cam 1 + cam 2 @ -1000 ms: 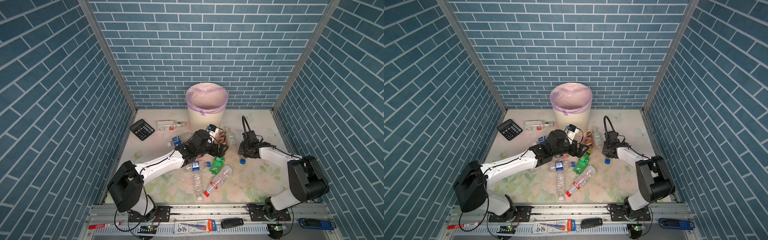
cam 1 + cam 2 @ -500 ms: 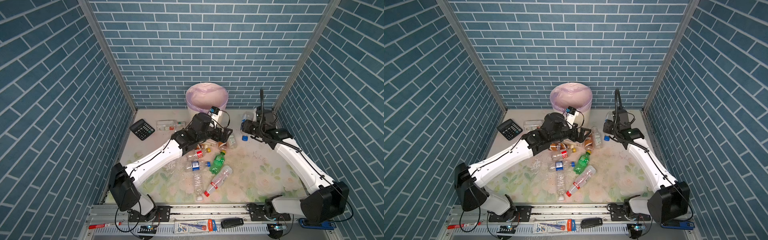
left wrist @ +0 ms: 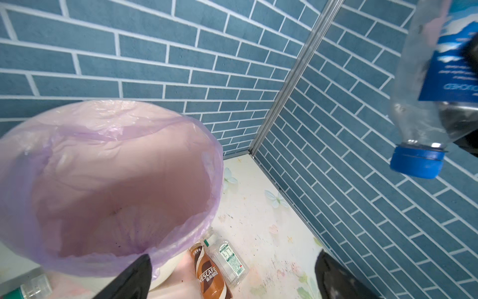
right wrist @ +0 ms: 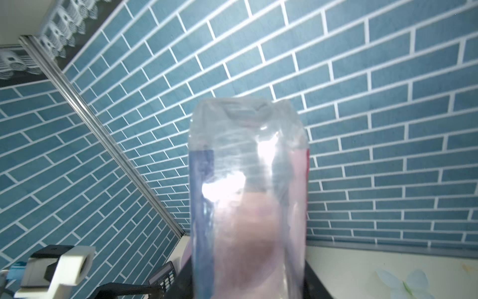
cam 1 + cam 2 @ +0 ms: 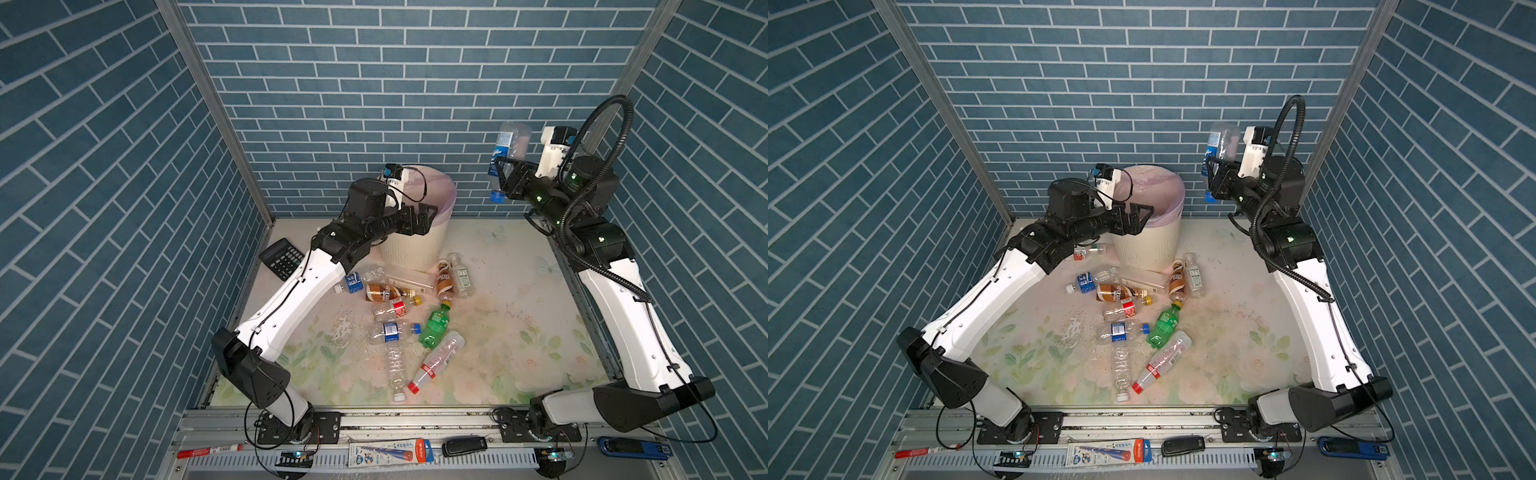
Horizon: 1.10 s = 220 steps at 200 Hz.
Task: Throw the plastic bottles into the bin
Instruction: 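Lift the bottle with the right gripper and carry it above the bin, then open the right gripper over the bin to drop the bottle, then move the right gripper back down toward the bottle pile while the left gripper hovers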
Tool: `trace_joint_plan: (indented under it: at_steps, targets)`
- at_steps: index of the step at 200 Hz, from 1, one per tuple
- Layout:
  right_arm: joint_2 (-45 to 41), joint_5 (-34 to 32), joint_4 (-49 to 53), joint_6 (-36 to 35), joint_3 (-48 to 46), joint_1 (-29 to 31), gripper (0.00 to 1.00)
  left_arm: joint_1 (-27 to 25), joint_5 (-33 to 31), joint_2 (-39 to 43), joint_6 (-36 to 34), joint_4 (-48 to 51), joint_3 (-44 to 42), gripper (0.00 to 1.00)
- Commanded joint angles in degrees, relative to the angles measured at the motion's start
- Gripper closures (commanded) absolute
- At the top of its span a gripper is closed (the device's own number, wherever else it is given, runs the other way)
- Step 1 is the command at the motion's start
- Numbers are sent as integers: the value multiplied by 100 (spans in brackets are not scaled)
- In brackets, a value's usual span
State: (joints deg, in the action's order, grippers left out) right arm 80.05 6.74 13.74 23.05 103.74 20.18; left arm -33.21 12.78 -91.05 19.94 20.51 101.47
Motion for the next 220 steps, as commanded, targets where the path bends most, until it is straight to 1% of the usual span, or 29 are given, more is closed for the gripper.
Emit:
trace_joint_plan:
  at_steps: [1, 14, 28, 51, 58, 64, 70, 81, 87, 96, 103, 109, 116, 139, 148, 194, 220]
  targets:
    - [134, 33, -1173, -255, 202, -6, 58, 232, 186, -10, 9, 94, 155, 1]
    - [354, 26, -1377, -136, 303, -1, 58, 341, 233, 30, -16, 56, 100, 1]
    - [839, 238, -1242, 73, 663, 2, 57, 438, 281, 82, -8, -23, -23, 1]
    - [1999, 657, -597, 470, 1534, 143, 55, 557, 361, 121, 33, -91, -201, 1]
    - [2439, 831, -242, 515, 1883, 232, 52, 589, 368, 137, 32, -83, -258, 1]
    - [2820, 1035, 180, 498, 2394, 313, 49, 611, 383, 146, 40, -76, -303, 1]
    - [3307, 1193, 721, 415, 3015, 421, 43, 636, 389, 157, 53, -74, -348, 1]
    - [4099, 1278, 1749, 174, 4347, 598, 23, 703, 427, 208, 95, -89, -452, 1]
    - [4437, 1235, 2151, 52, 4987, 685, 13, 725, 447, 235, 117, -98, -514, 1]
    - [4811, 1069, 2490, -63, 5750, 774, 6, 754, 477, 290, 132, -125, -617, 1]
    - [4896, 933, 2546, -89, 6022, 802, 2, 764, 493, 335, 133, -140, -688, 1]
    - [4843, 836, 2462, -78, 6006, 811, 1, 779, 491, 371, 126, -143, -742, 1]
    - [4670, 724, 2287, -64, 5766, 807, 1, 786, 490, 420, 116, -136, -796, 1]
    - [3728, 494, 1388, -57, 4190, 812, 1, 807, 446, 576, 86, -142, -972, 1]
    - [3503, 413, 1218, -55, 3797, 812, 1, 818, 447, 629, 89, -140, -1021, 1]
    - [3262, 381, 1524, -106, 3637, 812, 1, 835, 451, 711, 110, -17, -1098, 1]
    - [2926, 272, 1513, -225, 3211, 811, 1, 841, 433, 798, 132, 68, -1216, 1]
